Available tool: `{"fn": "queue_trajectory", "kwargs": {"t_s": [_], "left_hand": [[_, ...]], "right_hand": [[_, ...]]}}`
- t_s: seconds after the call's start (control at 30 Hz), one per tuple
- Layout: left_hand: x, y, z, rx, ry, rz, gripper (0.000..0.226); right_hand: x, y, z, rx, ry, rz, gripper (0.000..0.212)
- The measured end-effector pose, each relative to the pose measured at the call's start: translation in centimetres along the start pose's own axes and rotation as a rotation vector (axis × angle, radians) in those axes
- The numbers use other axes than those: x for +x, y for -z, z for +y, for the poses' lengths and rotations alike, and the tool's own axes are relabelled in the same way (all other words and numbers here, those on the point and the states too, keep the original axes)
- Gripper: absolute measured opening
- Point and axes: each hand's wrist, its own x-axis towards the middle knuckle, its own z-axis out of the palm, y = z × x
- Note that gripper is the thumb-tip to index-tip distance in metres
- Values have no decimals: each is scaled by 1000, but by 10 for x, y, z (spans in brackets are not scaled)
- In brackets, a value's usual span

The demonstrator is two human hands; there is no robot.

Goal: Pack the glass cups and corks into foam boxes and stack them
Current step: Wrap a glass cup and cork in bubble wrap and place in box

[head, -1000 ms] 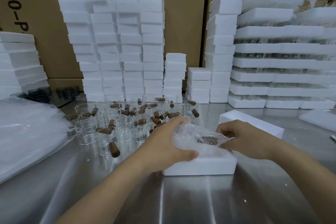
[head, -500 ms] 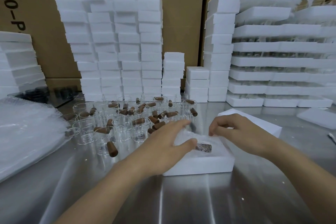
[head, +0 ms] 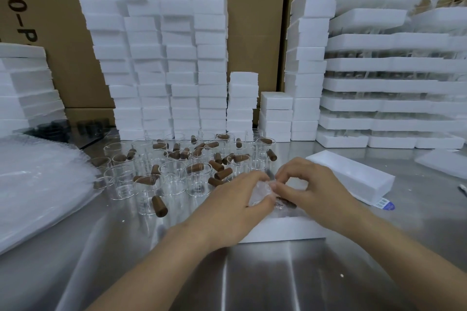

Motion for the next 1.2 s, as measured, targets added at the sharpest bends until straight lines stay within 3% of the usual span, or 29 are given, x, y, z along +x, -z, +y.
{"fn": "queue_trajectory", "kwargs": {"t_s": [0.1, 0.33, 0.4, 0.47, 0.57, 0.67, 0.9, 1.07, 1.2], "left_hand": [[0, -2, 0, 0, 16, 16, 48], [1, -4, 5, -125, 33, 65, 23], [2, 2, 5, -201, 58, 16, 34], [0, 14, 5, -244, 64, -56, 60], [-2, 36, 0, -122, 74, -98, 77], [-5, 50, -2, 10, 111, -78, 71], [-4, 46, 3, -152, 193, 2, 64], [-5, 51, 4, -228, 257, 13, 62], [-2, 61, 4, -405, 315, 76, 43]], "right_hand": [[-1, -5, -2, 58, 27, 1, 7], [-4, -5, -6, 111, 43, -181, 14], [-4, -5, -5, 43, 63, -210, 13], [-4, -5, -4, 31, 70, -198, 13], [-3, 2, 0, 20, 37, -204, 42], [-2, 14, 5, -25, -26, -305, 62], [-1, 11, 9, -74, -87, -271, 38], [-2, 7, 7, -46, -80, -272, 31], [-2, 9, 7, -22, -61, -291, 36]]}}
